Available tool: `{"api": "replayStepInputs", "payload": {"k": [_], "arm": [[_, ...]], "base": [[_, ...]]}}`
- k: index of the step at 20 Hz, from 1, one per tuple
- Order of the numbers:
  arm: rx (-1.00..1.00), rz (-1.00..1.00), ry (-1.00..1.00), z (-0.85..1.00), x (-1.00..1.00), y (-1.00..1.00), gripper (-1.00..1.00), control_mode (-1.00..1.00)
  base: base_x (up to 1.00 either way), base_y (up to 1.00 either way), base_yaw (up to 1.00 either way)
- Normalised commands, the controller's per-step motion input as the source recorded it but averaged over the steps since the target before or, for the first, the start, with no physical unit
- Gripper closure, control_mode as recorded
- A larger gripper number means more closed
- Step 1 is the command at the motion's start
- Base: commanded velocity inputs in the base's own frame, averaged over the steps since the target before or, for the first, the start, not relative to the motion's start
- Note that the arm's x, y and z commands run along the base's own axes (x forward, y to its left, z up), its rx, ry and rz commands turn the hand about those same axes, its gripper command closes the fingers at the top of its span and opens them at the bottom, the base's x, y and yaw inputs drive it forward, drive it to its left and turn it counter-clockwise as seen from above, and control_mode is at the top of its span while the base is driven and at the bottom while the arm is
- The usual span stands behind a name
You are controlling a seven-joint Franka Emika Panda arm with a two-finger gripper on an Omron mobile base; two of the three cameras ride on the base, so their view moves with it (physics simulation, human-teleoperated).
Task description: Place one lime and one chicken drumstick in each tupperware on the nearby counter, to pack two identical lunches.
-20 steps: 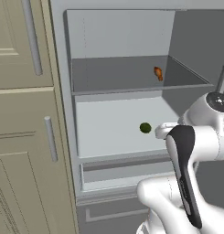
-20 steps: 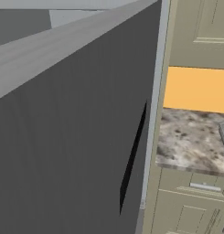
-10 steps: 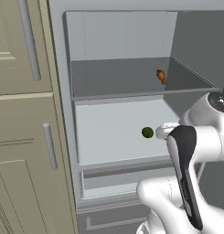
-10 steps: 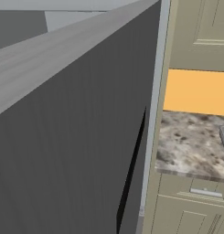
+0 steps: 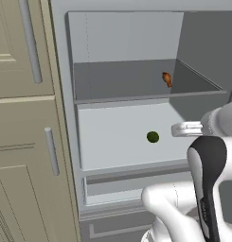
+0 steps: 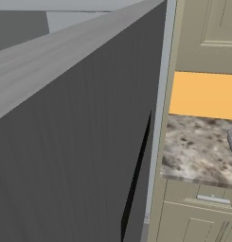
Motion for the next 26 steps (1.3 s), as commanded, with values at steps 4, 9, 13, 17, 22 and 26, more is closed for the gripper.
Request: {"api": "replayStepInputs", "payload": {"k": [4,9,13,17,22,26], "arm": [[0.00,-0.05,-0.07,0.27,0.27,0.00,-1.00,-1.00],[0.00,-0.08,0.00,0.20,0.47,0.00,-1.00,-1.00],[0.00,-0.08,0.00,0.31,0.41,0.00,-1.00,-1.00],[0.00,-0.07,0.00,0.29,0.34,0.00,-1.00,-1.00],[0.00,-0.05,0.00,0.07,0.34,0.00,-1.00,-1.00],[0.00,-0.03,0.00,0.00,0.36,0.00,-1.00,-1.00]], "base": [[0.00,0.00,0.00],[0.00,0.00,0.00],[0.00,0.00,0.00],[0.00,0.00,0.00],[0.00,0.00,0.00],[0.00,0.00,0.00]]}}
